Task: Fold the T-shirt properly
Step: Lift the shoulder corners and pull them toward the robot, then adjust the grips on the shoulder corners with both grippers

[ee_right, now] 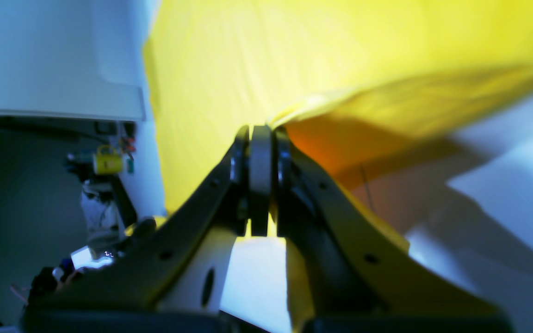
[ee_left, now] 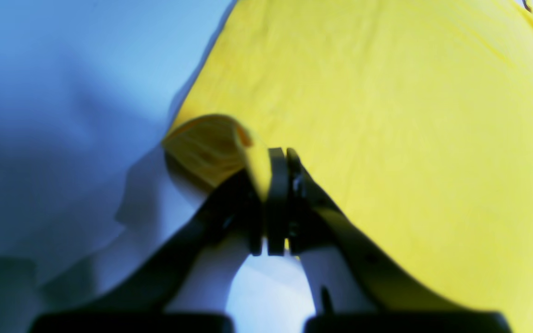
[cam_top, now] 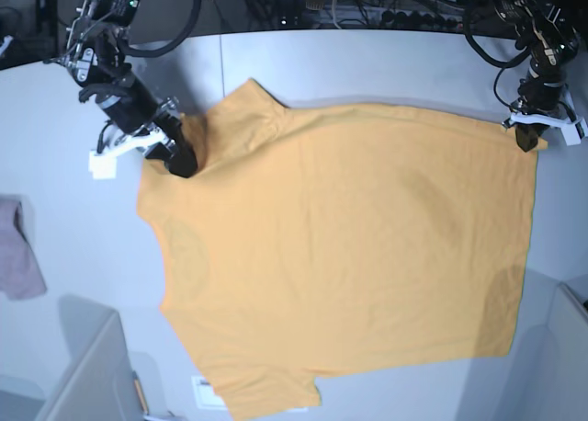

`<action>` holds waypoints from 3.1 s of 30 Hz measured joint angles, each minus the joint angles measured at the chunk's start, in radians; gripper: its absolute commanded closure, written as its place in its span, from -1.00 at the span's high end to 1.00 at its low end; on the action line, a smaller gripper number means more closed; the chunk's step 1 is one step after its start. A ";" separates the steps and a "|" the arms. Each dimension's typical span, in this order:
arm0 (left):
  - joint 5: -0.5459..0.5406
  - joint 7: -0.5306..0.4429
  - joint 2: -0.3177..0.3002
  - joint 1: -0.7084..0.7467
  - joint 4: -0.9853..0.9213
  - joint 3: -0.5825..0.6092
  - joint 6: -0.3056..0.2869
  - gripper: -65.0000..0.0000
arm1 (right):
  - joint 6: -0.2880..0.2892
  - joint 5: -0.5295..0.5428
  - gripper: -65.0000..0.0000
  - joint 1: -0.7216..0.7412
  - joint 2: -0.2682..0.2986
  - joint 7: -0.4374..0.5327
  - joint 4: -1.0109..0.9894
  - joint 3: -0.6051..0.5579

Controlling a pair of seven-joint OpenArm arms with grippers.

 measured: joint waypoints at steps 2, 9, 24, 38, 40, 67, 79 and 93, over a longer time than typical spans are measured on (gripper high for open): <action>0.051 0.000 0.000 -0.031 -0.001 0.000 -0.003 -1.00 | 0.000 0.001 -1.00 0.029 0.000 0.000 -0.005 0.000; 0.207 0.000 0.005 -0.123 -0.002 0.001 -0.003 -1.00 | -0.055 0.002 -1.00 0.150 -0.001 -0.057 -0.071 0.000; 0.213 0.000 -0.025 -0.237 -0.117 0.000 -0.003 -1.00 | -0.094 -0.006 -1.00 0.372 0.021 -0.051 -0.375 -0.011; 0.327 0.000 -0.072 -0.333 -0.237 0.090 0.000 -1.00 | -0.093 -0.139 -1.00 0.498 0.032 -0.014 -0.561 -0.011; 0.332 -0.001 -0.072 -0.345 -0.236 0.092 -0.003 -1.00 | -0.093 -0.138 -1.00 0.512 0.032 -0.019 -0.559 -0.011; 0.337 -0.007 -0.130 -0.470 -0.450 0.093 -0.003 -1.00 | -0.095 -0.139 -1.00 0.688 0.069 0.100 -0.865 -0.116; 0.337 -0.008 -0.136 -0.501 -0.453 0.145 0.002 -1.00 | -0.096 -0.139 -1.00 0.706 0.084 0.076 -0.871 -0.116; 0.337 -0.008 -0.138 -0.500 -0.453 0.145 0.039 -1.00 | -0.096 -0.139 -1.00 0.727 0.095 0.134 -0.922 -0.203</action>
